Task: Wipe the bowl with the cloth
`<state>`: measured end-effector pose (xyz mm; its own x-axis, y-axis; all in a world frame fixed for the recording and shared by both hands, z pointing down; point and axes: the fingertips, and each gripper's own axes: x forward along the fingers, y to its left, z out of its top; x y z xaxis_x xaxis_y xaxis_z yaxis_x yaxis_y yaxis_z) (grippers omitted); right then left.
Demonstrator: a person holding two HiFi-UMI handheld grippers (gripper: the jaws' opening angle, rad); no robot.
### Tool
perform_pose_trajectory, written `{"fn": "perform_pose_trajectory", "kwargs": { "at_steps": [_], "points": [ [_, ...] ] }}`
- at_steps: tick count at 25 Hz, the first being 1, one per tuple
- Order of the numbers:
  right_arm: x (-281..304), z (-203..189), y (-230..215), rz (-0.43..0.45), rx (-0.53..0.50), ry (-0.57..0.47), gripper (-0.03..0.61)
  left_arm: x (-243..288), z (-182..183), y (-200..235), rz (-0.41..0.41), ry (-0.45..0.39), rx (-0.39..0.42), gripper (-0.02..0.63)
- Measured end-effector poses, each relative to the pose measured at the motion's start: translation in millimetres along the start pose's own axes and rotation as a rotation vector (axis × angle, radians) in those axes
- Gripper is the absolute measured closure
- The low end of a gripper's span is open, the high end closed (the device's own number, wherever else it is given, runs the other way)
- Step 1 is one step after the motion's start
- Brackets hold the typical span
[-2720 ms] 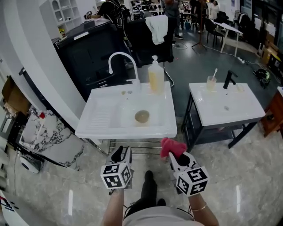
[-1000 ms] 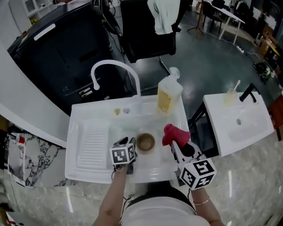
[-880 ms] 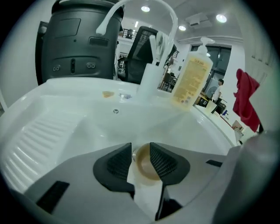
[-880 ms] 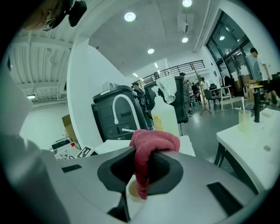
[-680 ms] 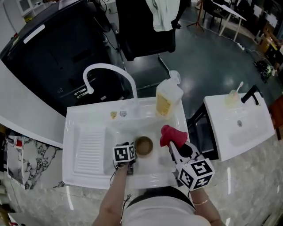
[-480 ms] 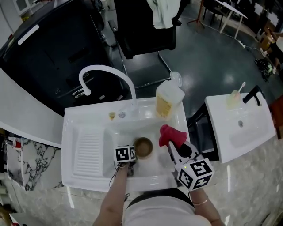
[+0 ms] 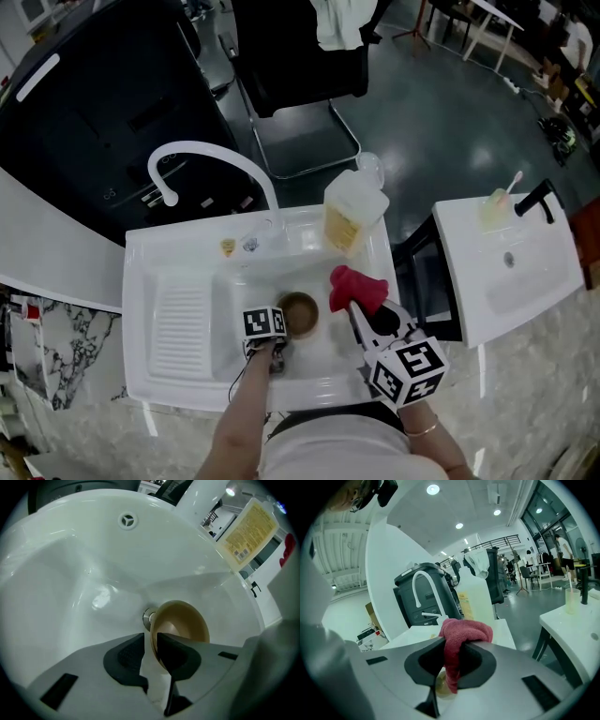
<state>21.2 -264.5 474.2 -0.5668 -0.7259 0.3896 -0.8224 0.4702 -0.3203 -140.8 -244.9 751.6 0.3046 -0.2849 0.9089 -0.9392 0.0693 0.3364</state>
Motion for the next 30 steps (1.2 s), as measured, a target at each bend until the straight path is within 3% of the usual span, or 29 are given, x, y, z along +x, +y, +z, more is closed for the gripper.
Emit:
{"fn": "perform_pose_trajectory", "kwargs": {
  "at_steps": [9, 16, 24, 30],
  "points": [
    [-3, -4, -7, -0.008, 0.007, 0.005, 0.526, 8, 0, 2, 0.026, 0.016, -0.031, 0.571],
    [-7, -5, -2, 0.007, 0.008, 0.002, 0.526, -8, 3, -5, 0.044, -0.006, 0.005, 0.583],
    [-10, -2, 21, 0.058, -0.013, -0.009, 0.526, -73, 35, -37, 0.004, -0.182, 0.074, 0.583],
    [-18, 2, 42, 0.093, -0.03, -0.036, 0.526, -132, 56, -56, 0.028, -0.326, 0.163, 0.584]
  ]
}}
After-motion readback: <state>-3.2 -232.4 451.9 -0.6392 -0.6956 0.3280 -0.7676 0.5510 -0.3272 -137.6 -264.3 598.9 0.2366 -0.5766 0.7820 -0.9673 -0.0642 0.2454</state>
